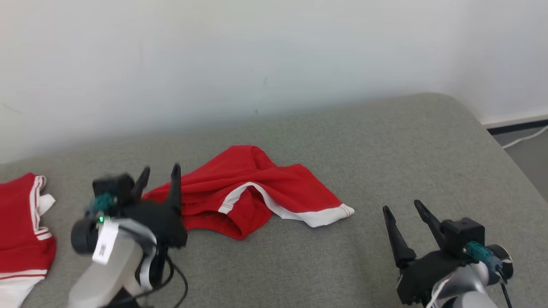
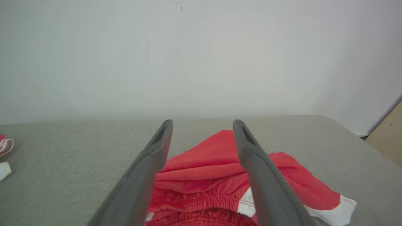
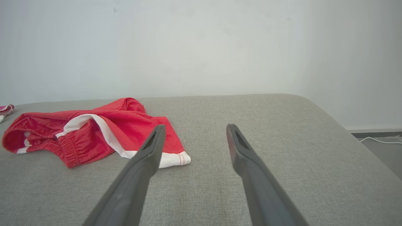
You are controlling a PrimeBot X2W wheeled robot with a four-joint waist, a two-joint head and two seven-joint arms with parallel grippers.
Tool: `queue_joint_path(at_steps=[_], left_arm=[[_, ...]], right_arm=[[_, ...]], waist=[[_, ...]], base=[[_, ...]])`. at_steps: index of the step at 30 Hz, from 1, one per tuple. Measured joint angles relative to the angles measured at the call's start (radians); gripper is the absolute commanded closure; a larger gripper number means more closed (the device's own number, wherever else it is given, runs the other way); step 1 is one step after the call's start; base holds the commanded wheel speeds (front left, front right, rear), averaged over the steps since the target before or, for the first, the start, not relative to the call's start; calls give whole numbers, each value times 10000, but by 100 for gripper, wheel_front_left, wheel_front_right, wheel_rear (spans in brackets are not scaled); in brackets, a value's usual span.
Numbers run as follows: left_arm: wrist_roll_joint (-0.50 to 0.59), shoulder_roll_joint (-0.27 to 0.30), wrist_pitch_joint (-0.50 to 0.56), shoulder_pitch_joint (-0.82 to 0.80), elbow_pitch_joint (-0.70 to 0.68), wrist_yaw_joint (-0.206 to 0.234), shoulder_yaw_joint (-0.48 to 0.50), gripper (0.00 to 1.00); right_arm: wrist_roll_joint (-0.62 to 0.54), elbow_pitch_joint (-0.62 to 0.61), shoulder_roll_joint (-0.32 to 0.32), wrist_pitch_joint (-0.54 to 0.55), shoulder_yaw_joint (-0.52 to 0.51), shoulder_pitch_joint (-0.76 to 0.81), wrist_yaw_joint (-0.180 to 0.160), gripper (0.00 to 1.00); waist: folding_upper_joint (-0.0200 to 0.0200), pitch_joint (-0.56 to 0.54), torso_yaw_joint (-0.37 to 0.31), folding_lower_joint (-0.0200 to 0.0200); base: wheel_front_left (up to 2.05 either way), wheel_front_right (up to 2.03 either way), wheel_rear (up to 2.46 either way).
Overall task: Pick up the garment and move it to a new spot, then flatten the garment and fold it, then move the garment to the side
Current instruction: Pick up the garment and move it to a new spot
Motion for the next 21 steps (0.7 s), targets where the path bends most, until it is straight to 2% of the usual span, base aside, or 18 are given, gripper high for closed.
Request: queue_joint_path(at_steps=[5, 11, 21], left_arm=[[-31, 274, 86, 1628, -984, 242, 314, 0], [215, 993, 155, 3614, -2447, 328, 754, 0], [1337, 1269, 157, 6394, -4339, 328, 1885, 0]], right_arm=[[-8, -19, -278, -385, -113, 538, 81, 0], [90, -153, -316, -798, -360, 896, 151, 0], [428, -345, -330, -968, -763, 1459, 136, 0]], waist=[[1, -442, 292, -1], [0, -912, 618, -1], [1, -1193, 1092, -2]], base=[[0, 0, 0], [0, 0, 0], [0, 0, 0]])
